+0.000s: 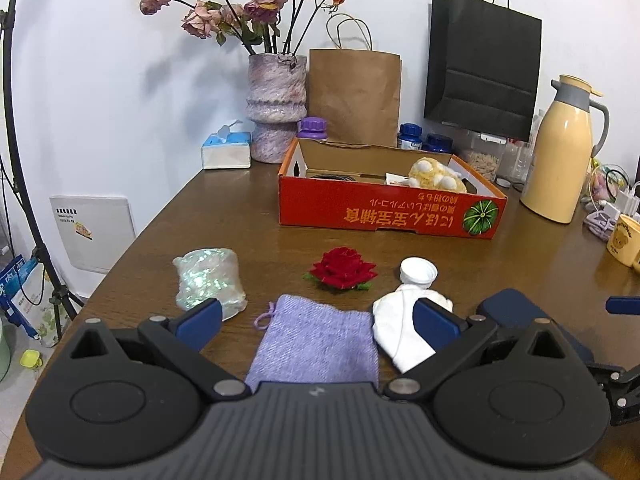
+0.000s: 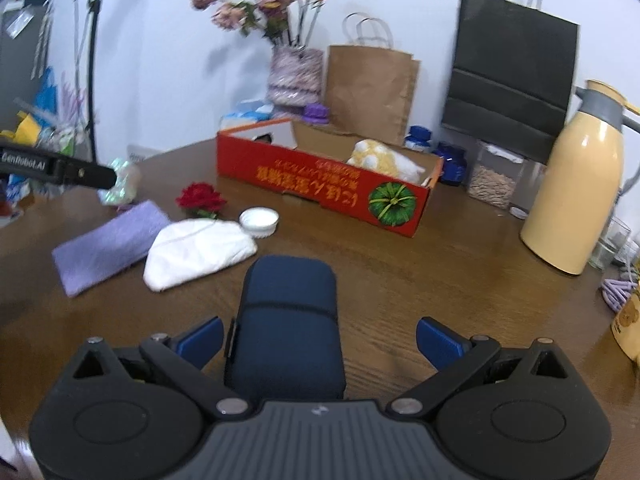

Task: Flip cup upright
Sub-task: 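Grasp the blue pouch with the right gripper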

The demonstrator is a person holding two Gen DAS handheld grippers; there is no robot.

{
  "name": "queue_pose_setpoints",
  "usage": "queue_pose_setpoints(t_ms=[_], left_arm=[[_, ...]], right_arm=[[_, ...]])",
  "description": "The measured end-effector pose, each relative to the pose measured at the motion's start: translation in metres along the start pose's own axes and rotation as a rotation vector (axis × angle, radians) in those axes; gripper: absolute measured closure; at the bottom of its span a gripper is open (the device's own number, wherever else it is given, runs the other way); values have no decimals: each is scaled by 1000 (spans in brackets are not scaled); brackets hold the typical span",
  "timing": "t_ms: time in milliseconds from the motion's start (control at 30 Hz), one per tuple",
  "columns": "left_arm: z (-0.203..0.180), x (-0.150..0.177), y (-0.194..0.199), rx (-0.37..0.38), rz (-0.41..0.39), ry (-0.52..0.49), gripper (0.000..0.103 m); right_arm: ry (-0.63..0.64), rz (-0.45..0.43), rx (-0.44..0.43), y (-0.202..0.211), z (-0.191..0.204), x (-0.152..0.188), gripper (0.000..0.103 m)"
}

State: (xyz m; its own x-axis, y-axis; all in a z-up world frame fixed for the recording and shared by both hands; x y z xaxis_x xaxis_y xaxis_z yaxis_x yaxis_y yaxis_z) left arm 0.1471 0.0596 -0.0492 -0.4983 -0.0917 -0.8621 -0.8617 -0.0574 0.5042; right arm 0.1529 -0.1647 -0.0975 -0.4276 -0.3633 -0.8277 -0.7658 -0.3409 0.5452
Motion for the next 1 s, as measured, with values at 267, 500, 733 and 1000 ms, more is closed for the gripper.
queue_pose_setpoints(t_ms=[267,500,733,1000], left_arm=[[-1,7,10,-6,-13,-38,0],[4,15,8,-11,0,-37,0],[7,19,7,-19,5,-36,0],[4,21,2,-17,17,-38,0]], right_arm=[[-6,70,-50,-22,6,2,0],[-32,137,-53,-54,9,6,1],[-114,147,-87,-71,8,5,1],[-128,78,-86,-64,10,1,35]])
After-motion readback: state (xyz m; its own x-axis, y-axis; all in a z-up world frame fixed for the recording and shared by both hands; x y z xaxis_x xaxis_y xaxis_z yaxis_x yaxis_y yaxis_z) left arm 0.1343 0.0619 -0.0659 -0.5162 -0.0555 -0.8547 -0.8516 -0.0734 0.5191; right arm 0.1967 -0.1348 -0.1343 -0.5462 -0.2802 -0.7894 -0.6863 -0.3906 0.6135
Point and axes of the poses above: each gripper's, at about its wrist camera, not at the fingertips, and y roughly against the way its jaws point, z to its left, x to its underside, the point moved 9 cm from there along -y, roughly the way its jaws point
